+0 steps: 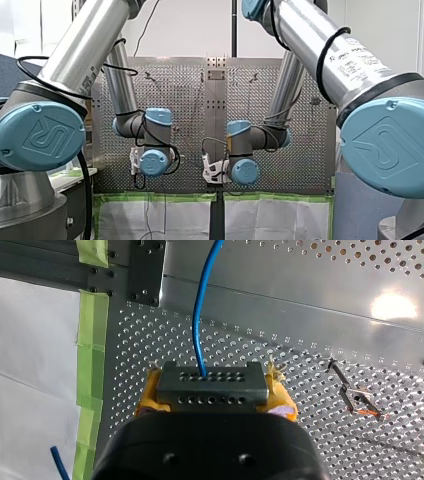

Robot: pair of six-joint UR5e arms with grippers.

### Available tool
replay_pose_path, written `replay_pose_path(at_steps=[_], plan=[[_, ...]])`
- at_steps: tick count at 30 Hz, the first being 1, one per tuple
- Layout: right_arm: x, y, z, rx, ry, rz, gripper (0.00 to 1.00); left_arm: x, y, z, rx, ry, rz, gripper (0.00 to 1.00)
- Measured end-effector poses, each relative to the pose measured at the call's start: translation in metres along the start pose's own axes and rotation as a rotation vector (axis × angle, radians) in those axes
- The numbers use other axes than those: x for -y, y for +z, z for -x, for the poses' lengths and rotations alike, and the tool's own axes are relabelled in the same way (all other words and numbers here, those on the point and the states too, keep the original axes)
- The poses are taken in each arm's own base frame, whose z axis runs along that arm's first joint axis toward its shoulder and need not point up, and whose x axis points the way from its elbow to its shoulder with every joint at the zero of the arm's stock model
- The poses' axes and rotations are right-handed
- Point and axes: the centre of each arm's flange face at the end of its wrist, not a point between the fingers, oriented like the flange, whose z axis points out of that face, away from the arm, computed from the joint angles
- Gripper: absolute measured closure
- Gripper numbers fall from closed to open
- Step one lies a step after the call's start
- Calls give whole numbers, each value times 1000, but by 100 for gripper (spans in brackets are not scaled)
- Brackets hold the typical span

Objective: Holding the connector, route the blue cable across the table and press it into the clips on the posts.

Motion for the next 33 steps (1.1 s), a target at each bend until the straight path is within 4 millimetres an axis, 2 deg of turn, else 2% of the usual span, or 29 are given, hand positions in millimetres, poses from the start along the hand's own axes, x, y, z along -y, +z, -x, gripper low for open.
replay_pose_path(at_steps=[23, 27, 33], plan=[[0, 0, 0, 0, 0, 0, 100, 0, 0, 0, 0, 0, 0, 100], [-6, -1, -2, 9, 11, 18, 100, 6, 10, 11, 17, -12, -16, 100], [-19, -2, -22, 15, 62, 75, 100, 18, 28, 37, 54, -61, -40, 100]])
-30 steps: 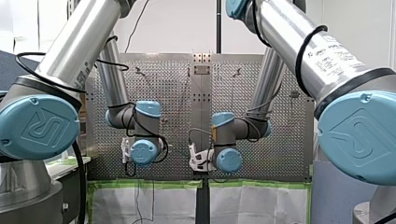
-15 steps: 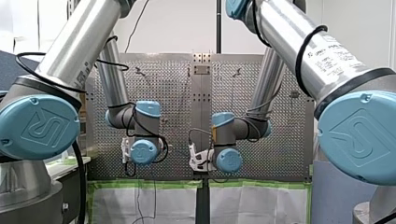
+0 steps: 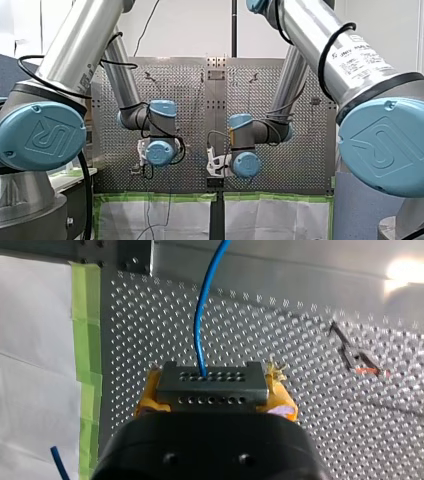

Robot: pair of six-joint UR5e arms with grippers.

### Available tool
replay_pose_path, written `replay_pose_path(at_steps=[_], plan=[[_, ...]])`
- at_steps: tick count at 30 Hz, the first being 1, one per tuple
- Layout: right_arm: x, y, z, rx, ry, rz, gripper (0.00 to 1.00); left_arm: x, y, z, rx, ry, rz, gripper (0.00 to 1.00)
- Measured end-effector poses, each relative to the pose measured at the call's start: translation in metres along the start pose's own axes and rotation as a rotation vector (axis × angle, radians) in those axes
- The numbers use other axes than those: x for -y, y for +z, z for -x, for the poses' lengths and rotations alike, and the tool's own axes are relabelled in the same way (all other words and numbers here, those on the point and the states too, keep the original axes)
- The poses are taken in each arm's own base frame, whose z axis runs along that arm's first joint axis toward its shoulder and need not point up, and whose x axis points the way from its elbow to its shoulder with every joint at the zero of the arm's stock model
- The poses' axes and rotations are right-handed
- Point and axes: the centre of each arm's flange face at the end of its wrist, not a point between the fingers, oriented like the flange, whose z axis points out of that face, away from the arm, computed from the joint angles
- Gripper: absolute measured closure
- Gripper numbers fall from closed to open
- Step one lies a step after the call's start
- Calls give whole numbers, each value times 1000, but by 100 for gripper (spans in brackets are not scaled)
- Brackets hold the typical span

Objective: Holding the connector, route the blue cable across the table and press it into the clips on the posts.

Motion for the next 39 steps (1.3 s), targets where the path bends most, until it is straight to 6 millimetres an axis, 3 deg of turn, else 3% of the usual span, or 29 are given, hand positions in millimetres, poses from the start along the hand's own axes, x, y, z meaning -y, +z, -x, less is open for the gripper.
replay_pose_path(at_steps=[6, 19, 34, 39], plan=[[-1, 6, -32, -21, 65, -25, 100, -5, 8, 21, 17, -22, 50, 100], [15, 23, -135, -135, 115, -152, 100, -18, 26, 72, 63, -31, 173, 100], [26, 15, -259, -260, 168, -301, 100, -44, 40, 129, 92, -44, 240, 100], [34, 19, -268, -249, 151, -320, 100, -57, 44, 144, 97, -62, 240, 100]])
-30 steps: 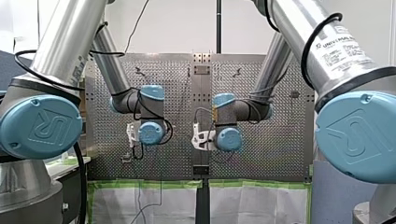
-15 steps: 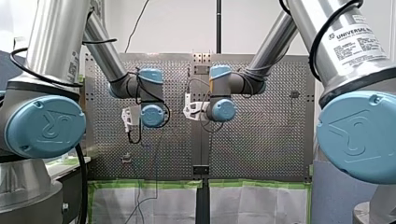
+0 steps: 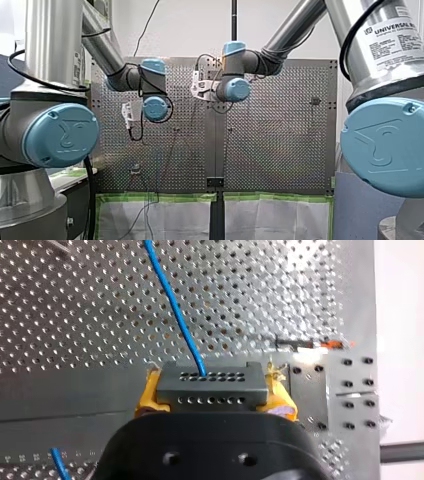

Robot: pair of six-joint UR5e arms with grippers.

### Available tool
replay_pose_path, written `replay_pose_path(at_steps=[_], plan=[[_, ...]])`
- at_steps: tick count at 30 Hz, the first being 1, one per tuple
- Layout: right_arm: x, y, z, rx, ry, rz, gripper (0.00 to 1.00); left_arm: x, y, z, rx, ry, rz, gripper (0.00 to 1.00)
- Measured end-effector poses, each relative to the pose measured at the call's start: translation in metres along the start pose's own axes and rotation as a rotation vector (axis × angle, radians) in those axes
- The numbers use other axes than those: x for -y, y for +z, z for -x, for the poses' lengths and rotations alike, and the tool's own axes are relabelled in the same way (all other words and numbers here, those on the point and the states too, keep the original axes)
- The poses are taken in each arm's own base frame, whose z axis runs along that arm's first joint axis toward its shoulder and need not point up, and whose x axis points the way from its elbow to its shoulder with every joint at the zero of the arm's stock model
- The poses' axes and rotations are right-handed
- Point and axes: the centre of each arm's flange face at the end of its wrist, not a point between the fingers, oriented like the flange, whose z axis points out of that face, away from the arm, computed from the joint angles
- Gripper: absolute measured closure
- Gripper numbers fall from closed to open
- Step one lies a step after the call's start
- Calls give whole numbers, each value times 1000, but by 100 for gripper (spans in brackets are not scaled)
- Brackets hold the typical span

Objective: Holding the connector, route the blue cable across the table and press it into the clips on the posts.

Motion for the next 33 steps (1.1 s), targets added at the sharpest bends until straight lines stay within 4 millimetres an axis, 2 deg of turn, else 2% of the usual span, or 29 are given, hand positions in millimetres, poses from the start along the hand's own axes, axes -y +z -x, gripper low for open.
replay_pose_path(at_steps=[5, 9, 17, 23, 33], plan=[[10, 9, 8, 36, 5, -17, 100, -10, 8, 16, 12, -21, -1, 100], [18, 14, 4, 47, 12, -28, 100, -16, 15, 31, 40, -52, -5, 100], [28, 29, -22, 34, 37, -44, 100, -28, 31, 52, 88, -80, -11, 100], [31, 40, -41, 24, 60, -59, 100, -42, 53, 63, 107, -72, 32, 100], [35, 57, -72, -10, 72, -67, 100, -66, 96, 93, 163, -86, 110, 100]])
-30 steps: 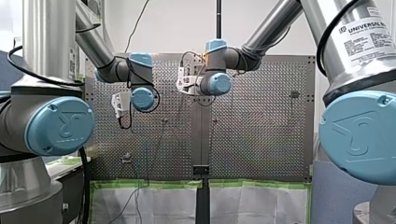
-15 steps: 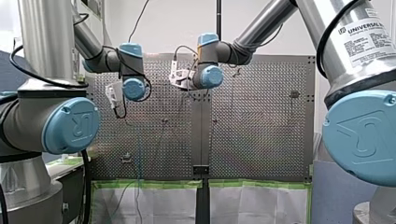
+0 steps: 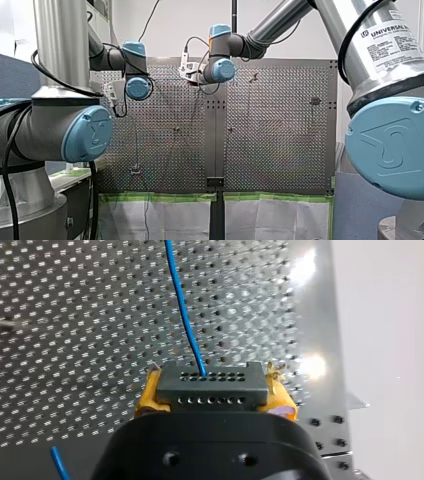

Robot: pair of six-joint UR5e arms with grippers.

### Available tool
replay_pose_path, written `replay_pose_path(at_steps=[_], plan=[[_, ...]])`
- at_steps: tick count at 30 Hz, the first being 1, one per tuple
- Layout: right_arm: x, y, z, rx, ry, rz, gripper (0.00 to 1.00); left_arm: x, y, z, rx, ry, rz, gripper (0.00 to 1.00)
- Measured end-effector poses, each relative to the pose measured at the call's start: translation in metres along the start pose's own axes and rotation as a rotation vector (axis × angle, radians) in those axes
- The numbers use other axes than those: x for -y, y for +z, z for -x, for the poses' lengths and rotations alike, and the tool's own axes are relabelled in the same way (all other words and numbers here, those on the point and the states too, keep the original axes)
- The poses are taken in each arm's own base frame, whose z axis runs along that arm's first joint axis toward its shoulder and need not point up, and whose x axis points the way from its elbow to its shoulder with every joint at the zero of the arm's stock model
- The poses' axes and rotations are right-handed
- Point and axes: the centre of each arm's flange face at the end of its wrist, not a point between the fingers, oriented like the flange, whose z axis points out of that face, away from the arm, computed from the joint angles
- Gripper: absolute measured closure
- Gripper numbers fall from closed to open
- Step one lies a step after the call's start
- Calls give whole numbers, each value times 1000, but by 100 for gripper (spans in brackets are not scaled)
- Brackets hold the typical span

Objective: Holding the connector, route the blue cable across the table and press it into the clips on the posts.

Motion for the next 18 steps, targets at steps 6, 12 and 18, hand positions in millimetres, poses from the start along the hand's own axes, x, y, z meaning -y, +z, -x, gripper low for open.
replay_pose_path(at_steps=[6, 12, 18], plan=[[3, 12, -21, -43, 11, -9, 100, -3, 16, 9, 19, -8, -8, 100], [11, 23, -37, -72, 18, -28, 100, 3, 25, 18, 27, -21, -40, 100], [29, 37, -24, -50, 23, -53, 100, 6, 35, 26, 41, -39, -55, 100]])
